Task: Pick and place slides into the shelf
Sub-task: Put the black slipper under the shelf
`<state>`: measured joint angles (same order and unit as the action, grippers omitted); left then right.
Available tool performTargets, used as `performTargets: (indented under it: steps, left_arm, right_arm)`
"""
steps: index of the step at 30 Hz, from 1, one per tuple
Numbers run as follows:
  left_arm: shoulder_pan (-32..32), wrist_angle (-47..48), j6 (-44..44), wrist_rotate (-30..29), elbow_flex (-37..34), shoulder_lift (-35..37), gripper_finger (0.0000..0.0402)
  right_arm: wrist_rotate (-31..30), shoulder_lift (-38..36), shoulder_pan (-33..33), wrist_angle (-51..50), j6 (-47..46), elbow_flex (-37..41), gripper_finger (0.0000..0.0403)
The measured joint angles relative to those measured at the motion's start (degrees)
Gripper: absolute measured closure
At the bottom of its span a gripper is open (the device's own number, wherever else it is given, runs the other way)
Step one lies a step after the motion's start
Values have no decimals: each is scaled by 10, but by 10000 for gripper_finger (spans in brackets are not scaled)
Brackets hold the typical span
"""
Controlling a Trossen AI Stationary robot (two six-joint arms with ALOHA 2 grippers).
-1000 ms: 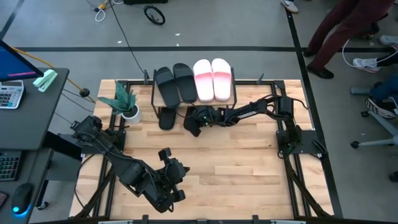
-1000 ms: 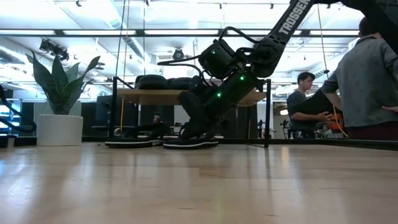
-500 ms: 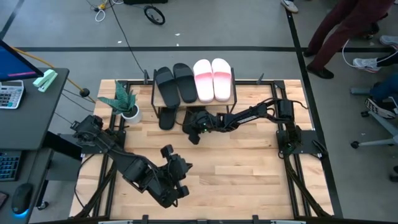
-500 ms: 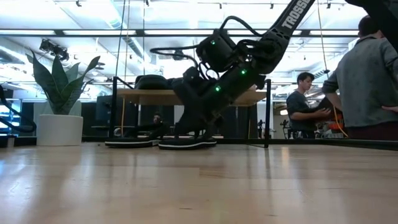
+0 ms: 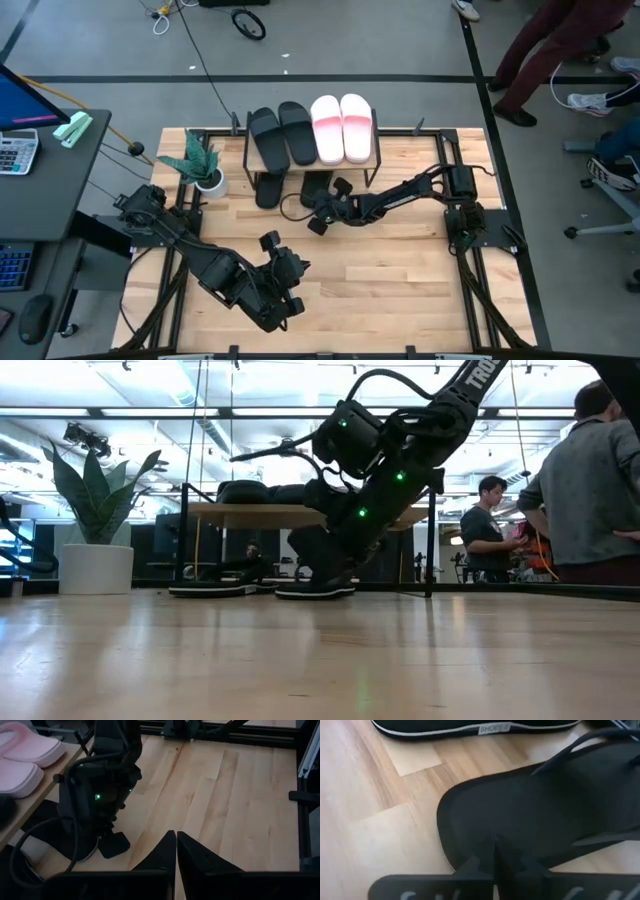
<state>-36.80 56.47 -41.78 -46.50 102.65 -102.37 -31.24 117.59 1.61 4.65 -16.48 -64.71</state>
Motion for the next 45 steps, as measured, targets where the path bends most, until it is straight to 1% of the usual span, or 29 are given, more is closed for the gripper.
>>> performTargets:
  steps: [7,10,12,14,16,19,22,24,29,34,38,43,45]
  left_arm:
    - [0,16,3,0,0,0,397]
    - [0,39,-21,0,0,0,395]
    - [0,54,-39,0,0,0,388]
    - [0,68,-52,0,0,0,382]
    - [0,72,-62,0,0,0,381]
    - [0,77,-71,0,0,0,388]
    - [0,77,-75,0,0,0,396]
    - [0,77,-81,0,0,0,397]
    - [0,77,-84,0,0,0,382]
    - [0,77,-86,0,0,0,376]
    - [0,74,-86,0,0,0,387]
    - [1,71,-87,0,0,0,397]
    - [1,69,-87,0,0,0,395]
  right_arm:
    - [-18,-1,2,37,39,1,403]
    - [-85,-10,2,4,32,1,403]
    - [-106,-15,12,-23,7,1,403]
    - [-84,-15,28,-22,-6,1,403]
    - [-24,-14,46,-22,-25,1,403]
    - [19,-12,71,-22,-53,1,403]
    - [42,-12,83,-19,-63,1,403]
    - [43,-12,83,-4,-54,1,403]
    - [93,-3,85,45,-38,1,403]
    - [124,9,83,76,-34,0,403]
    - [134,9,72,81,-19,0,403]
    - [188,9,60,109,-5,0,403]
    - [189,10,52,121,18,1,403]
